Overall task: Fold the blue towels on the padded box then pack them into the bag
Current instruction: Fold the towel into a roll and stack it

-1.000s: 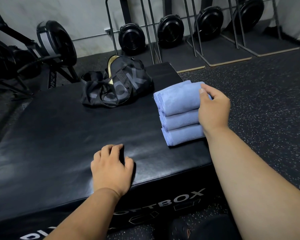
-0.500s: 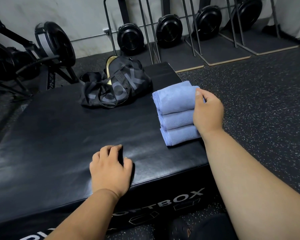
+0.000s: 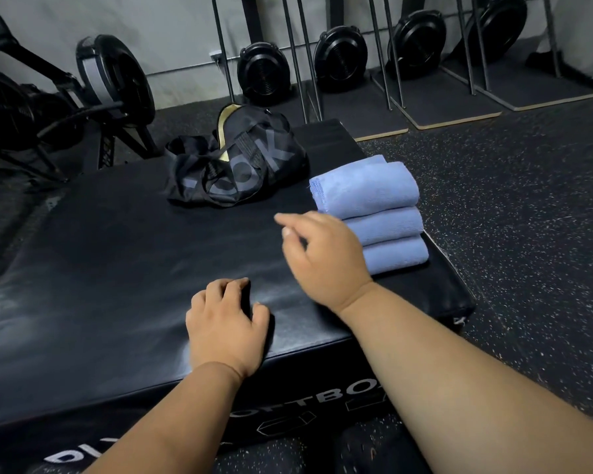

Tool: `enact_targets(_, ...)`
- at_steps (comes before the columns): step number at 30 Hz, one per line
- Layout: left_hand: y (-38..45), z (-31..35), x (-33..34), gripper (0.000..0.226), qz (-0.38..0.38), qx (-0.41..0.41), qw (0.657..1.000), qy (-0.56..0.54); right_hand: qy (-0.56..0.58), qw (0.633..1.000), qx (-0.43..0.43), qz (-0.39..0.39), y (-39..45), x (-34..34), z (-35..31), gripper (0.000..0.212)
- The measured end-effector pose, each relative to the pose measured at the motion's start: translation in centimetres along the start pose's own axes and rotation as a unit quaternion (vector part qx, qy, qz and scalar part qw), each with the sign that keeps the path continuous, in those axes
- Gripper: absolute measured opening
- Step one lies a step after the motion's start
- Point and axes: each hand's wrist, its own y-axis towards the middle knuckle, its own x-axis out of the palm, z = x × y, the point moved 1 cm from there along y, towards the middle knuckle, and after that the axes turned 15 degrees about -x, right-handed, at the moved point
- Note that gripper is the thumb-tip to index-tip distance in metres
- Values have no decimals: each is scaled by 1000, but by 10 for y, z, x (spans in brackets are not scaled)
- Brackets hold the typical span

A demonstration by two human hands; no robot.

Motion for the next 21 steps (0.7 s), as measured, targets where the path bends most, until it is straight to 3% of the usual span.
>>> enact_targets(3, 0, -2, 0, 43, -7, -2, 1000, -22, 67, 991, 37, -108, -2, 23, -17, 29)
enact_targets(6, 0, -9, -4, 34, -24, 2, 998, -55, 93, 983, 58, -148, 1, 43, -30, 30)
enact_targets(10, -9, -28, -20, 6, -69, 28, 988, -139, 117, 968, 64, -213, 3, 74, -61, 33)
enact_targets(13, -18, -65, -38, 13, -68, 35, 982, -172, 148, 956, 52, -247, 0, 102, -99, 37)
enact_targets(17, -31, -164, -66, 25, 1, -1, 992, -128, 164, 924, -18, -345, -14, 146, -161, 37)
enact_targets(21, -50, -286, -102, 50, 57, -119, 988, -83, 145, 891, -119, -414, -33, 189, -220, 33)
